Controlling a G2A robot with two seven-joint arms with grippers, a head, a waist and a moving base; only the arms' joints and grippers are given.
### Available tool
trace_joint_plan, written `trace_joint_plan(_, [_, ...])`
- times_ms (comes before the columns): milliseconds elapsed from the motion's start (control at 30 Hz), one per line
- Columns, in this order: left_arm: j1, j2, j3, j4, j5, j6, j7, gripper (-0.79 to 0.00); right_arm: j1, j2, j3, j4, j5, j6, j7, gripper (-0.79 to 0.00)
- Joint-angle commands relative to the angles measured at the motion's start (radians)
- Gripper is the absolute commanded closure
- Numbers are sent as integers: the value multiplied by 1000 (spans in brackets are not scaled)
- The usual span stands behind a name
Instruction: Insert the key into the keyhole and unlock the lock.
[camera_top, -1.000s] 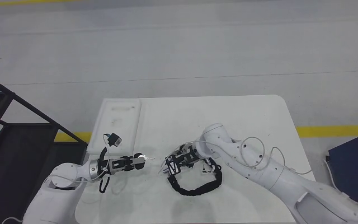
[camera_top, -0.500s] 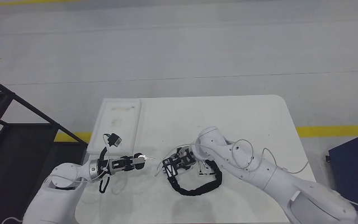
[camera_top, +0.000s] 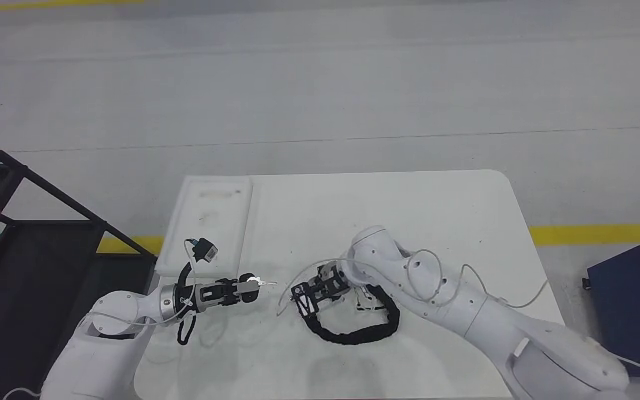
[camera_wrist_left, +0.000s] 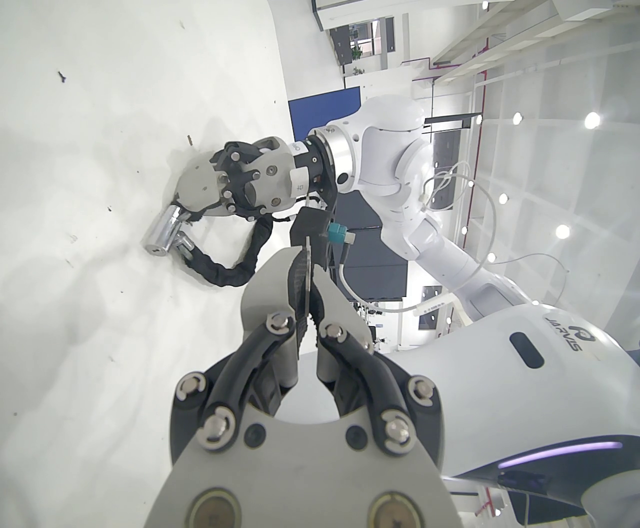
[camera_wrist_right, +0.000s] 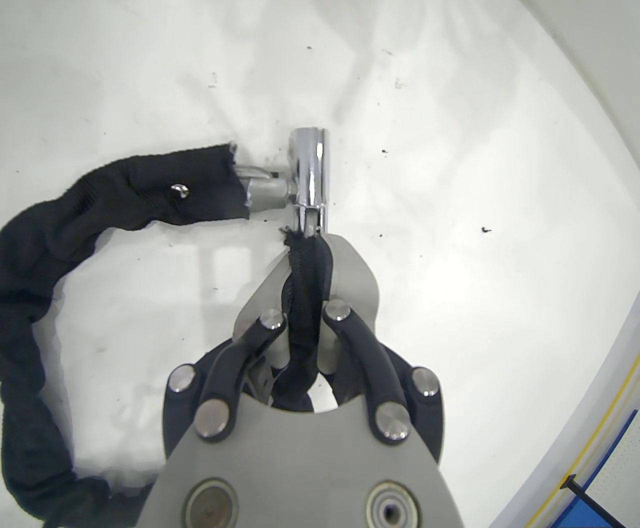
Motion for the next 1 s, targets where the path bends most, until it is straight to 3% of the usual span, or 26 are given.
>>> trace_joint_plan(0, [0, 0, 0, 0, 0, 0, 0, 0, -1, 2, 14, -7, 7, 8, -18, 0])
trace_joint_plan(200, [0, 0, 0, 0, 0, 0, 0, 0, -28, 38, 95, -52, 47, -8, -97, 0])
trace_joint_plan(467, [0, 0, 0, 0, 0, 0, 0, 0, -146, 129, 273, -108, 123, -25, -247, 0])
trace_joint_plan(733, [0, 0, 0, 0, 0, 0, 0, 0, -325, 214, 437, -129, 270, -25, -528, 0])
trace_joint_plan(967, [0, 0, 0, 0, 0, 0, 0, 0, -456, 264, 444, -163, 330, -25, -815, 0])
